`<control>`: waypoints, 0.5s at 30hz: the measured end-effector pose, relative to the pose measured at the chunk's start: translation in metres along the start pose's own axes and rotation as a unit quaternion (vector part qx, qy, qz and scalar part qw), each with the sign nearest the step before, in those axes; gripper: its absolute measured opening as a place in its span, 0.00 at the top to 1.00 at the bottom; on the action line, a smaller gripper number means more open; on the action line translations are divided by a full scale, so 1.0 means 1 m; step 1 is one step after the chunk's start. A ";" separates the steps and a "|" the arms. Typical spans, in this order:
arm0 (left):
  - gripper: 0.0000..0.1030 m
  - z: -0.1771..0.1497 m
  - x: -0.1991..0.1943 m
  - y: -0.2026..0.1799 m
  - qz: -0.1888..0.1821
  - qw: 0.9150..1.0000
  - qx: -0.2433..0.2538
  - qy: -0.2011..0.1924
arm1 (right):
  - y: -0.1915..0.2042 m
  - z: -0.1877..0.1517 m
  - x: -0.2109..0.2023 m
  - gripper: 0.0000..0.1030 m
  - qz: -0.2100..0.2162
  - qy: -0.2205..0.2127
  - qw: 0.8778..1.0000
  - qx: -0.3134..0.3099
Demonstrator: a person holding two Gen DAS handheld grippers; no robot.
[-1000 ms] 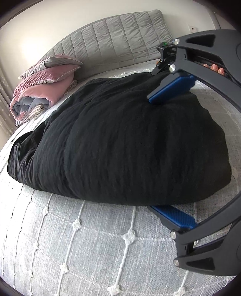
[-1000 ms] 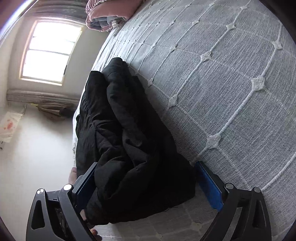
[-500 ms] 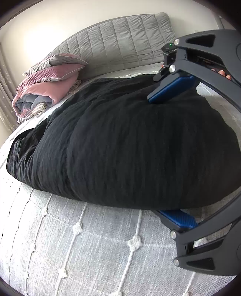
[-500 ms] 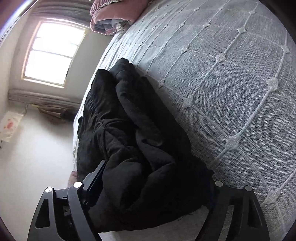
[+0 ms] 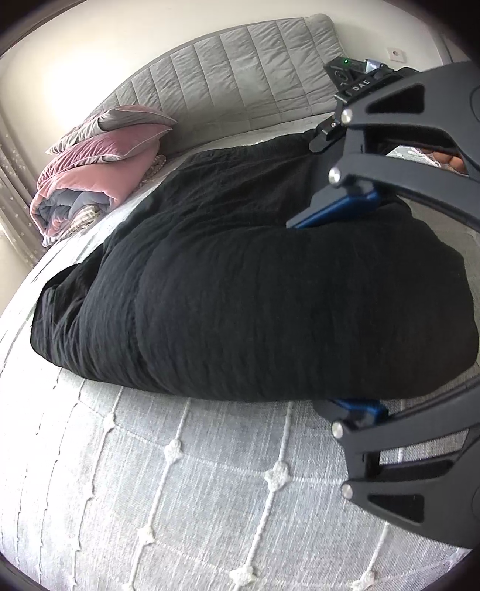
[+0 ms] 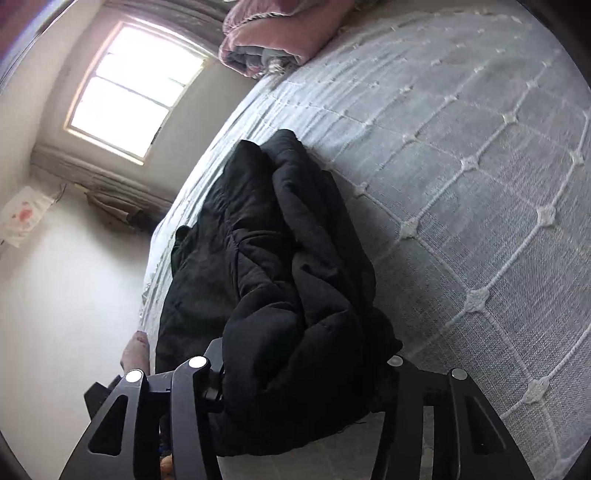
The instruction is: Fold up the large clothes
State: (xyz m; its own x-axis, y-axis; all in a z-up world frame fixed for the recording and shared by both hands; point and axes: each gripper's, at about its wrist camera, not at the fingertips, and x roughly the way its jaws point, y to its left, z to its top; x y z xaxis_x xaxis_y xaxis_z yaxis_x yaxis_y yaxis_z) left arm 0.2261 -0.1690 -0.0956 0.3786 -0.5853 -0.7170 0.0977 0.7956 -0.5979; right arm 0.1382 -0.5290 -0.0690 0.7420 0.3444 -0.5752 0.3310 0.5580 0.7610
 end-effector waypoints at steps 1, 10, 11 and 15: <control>0.29 0.000 0.000 0.001 -0.001 1.000 -0.001 0.000 | 0.000 0.000 -0.001 0.52 0.003 -0.001 1.000 -0.001; 0.18 0.004 0.010 0.011 -0.023 1.000 -0.021 0.002 | -0.026 0.002 0.011 0.36 0.010 0.030 0.998 0.062; 0.18 0.004 0.010 0.010 -0.023 1.000 -0.020 0.002 | -0.029 0.002 0.013 0.33 0.011 0.033 0.997 0.069; 0.24 0.003 0.009 0.006 -0.016 1.000 -0.012 -0.001 | -0.026 0.002 0.014 0.35 0.008 0.029 0.998 0.059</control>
State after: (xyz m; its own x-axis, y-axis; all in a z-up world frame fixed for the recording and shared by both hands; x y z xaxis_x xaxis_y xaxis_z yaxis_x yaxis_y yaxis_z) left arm 0.2327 -0.1690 -0.1049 0.3784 -0.6102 -0.6961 0.0881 0.7723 -0.6291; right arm 0.1409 -0.5402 -0.0965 0.7135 0.3976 -0.5769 0.3890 0.4600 0.7982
